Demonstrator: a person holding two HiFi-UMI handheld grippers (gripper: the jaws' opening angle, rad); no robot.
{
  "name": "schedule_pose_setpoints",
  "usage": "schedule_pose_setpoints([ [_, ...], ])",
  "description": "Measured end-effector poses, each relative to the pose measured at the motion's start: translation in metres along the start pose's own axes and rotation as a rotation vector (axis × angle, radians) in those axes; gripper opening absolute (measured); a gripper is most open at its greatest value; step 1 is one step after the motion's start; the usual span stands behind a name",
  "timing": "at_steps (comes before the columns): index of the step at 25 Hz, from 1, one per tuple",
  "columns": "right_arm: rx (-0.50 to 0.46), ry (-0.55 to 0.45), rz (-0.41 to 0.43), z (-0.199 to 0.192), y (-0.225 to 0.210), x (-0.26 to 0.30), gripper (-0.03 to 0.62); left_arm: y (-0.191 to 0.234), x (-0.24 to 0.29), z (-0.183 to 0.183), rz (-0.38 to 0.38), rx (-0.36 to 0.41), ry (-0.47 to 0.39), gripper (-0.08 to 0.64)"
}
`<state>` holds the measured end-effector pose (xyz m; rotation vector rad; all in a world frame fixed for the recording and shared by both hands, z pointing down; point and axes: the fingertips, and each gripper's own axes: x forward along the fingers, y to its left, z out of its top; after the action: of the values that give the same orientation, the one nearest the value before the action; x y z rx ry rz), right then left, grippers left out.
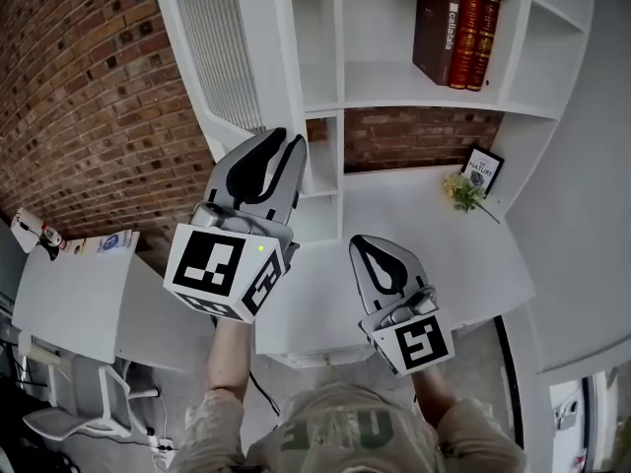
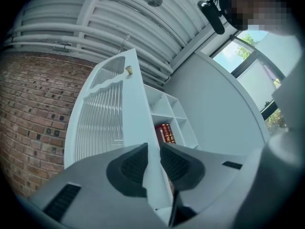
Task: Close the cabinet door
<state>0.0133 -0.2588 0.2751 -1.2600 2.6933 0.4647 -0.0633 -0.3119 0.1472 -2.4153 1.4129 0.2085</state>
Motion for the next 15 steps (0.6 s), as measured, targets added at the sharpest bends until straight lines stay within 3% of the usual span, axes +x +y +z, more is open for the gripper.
schedule_pose_setpoints([
  [4, -0.038, 0.015, -0.052, -0.004, -0.018, -0.008, 0.018, -0.001, 0.03, -0.012, 0.006, 0.011, 0.029, 0.089],
  [7, -0.042, 0.025, -0.085, -0.007, -0.031, -0.013, 0.017, 0.021, 0.056, -0.036, 0.089, 0.063, 0.101, 0.089],
  [10, -0.047, 0.038, -0.113, -0.012, -0.043, -0.017, 0.017, 0.043, 0.079, -0.07, 0.1, 0.014, 0.173, 0.089],
  [15, -0.039, 0.068, -0.152, -0.02, -0.059, -0.018, 0.017, 0.042, 0.083, -0.076, 0.113, 0.017, 0.153, 0.055],
])
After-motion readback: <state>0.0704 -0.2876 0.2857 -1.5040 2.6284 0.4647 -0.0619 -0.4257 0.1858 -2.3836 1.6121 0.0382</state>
